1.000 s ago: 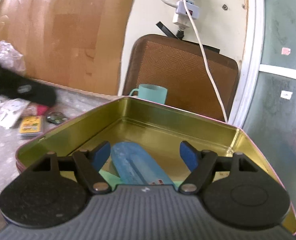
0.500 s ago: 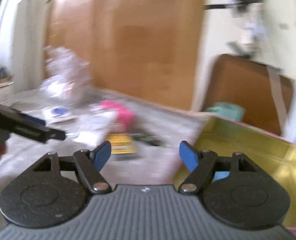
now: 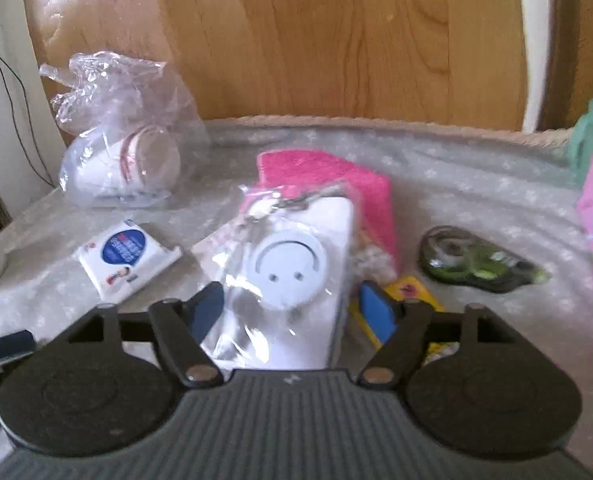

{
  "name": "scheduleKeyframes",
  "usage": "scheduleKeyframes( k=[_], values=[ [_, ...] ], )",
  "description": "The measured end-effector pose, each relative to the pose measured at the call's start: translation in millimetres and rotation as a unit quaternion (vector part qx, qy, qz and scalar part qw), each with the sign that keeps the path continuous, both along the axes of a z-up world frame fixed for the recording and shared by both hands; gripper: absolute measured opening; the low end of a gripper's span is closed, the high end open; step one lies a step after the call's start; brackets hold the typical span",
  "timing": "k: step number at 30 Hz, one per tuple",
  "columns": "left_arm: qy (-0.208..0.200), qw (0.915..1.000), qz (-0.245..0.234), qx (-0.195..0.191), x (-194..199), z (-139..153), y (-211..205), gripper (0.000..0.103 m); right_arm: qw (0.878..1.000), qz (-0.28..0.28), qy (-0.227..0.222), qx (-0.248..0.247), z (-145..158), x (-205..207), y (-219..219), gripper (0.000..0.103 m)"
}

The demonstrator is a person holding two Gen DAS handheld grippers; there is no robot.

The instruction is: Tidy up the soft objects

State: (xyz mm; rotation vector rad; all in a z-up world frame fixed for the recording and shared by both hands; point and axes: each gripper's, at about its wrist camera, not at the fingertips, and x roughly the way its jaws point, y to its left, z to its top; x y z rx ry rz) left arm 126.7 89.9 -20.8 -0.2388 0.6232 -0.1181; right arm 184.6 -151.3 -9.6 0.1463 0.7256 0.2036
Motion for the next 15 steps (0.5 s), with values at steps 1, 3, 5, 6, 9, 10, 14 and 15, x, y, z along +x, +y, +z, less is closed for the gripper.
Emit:
scheduleKeyframes(
  k=[1, 3, 5, 6, 9, 10, 14, 15],
  values=[
    [-0.002, 1.0000, -0.002, -0.002, -0.3, -0.5, 1.0, 0.085, 1.000, 0.001, 0.003, -0.002, 3.7, -2.9, 2.5, 0.054],
    [-0.007, 0.9999, -0.003, -0.009, -2.4, -0.1, 2.5, 0.085, 1.000, 0.023, 0.006, 0.011, 10.4, -14.1, 6.4, 0.041],
    [-0.009, 0.9998, -0.003, -0.016, -3.7, -0.2, 3.8, 0.085, 0.998, 0.055, -0.010, -0.017, 18.6, -35.0, 16.1, 0.035],
    [-0.012, 0.9997, -0.004, -0.019, -4.1, 0.2, 4.6, 0.085, 0.996, 0.070, -0.023, -0.040, 22.1, -47.1, 22.0, 0.032],
    [-0.030, 0.9993, -0.005, -0.023, -9.7, 2.9, 6.7, 0.086, 0.979, 0.120, -0.092, -0.137, 34.5, -102.9, 40.2, 0.028],
    [-0.036, 0.9991, -0.006, -0.023, -11.8, 3.8, 6.9, 0.086, 0.968, 0.135, -0.113, -0.179, 34.9, -121.0, 46.2, 0.028],
    [-0.041, 0.9987, -0.016, -0.024, -17.8, 7.6, 4.6, 0.086, 0.911, 0.200, -0.173, -0.316, 23.0, -190.7, 64.1, 0.032],
    [-0.038, 0.9988, -0.018, -0.024, -19.4, 8.5, 2.9, 0.086, 0.905, 0.211, -0.180, -0.323, 21.4, -204.9, 65.3, 0.039]
  ],
)
